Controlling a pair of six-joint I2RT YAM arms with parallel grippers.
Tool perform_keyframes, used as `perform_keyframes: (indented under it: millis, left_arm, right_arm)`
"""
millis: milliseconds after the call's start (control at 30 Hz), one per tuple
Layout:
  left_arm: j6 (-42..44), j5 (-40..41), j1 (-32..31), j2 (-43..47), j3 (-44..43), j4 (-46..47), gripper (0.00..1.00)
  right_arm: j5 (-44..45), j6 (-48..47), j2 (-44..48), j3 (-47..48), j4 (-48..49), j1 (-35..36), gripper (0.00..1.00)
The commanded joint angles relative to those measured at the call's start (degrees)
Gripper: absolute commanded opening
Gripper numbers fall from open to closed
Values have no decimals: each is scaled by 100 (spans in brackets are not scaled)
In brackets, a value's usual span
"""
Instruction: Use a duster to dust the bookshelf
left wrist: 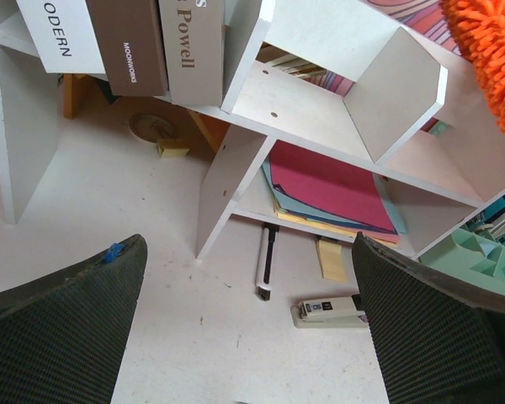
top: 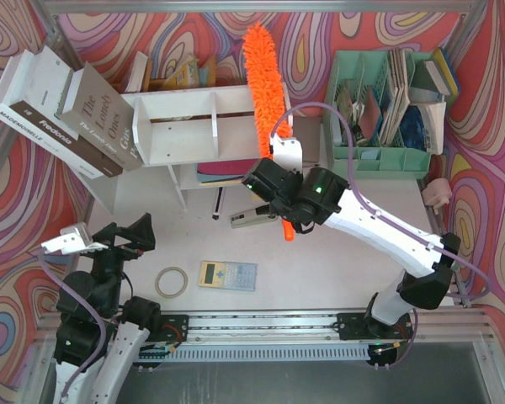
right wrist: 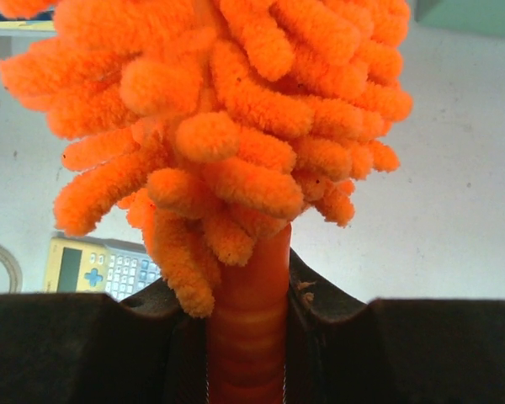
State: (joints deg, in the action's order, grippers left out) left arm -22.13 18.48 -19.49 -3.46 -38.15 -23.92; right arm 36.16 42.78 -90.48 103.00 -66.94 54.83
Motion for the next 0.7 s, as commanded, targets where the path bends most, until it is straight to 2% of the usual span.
perform_keyframes:
  millis: [0,233,500,667]
  left_arm:
    - [-72,33,24,137,34,-23,98]
    - [-81,26,24,93,30,-23,98]
    - [-63,39,24,-15,18,-34,98]
    - [-63,59,28,-14,20,-41,98]
  right_arm:
    - [-261,-181,-82,75,643,61,0]
    - [-189,-236,-626,576,577,350,0]
    - [688,-17,-37,-106,410,313,0]
    - [827,75,297,-431,209,71,0]
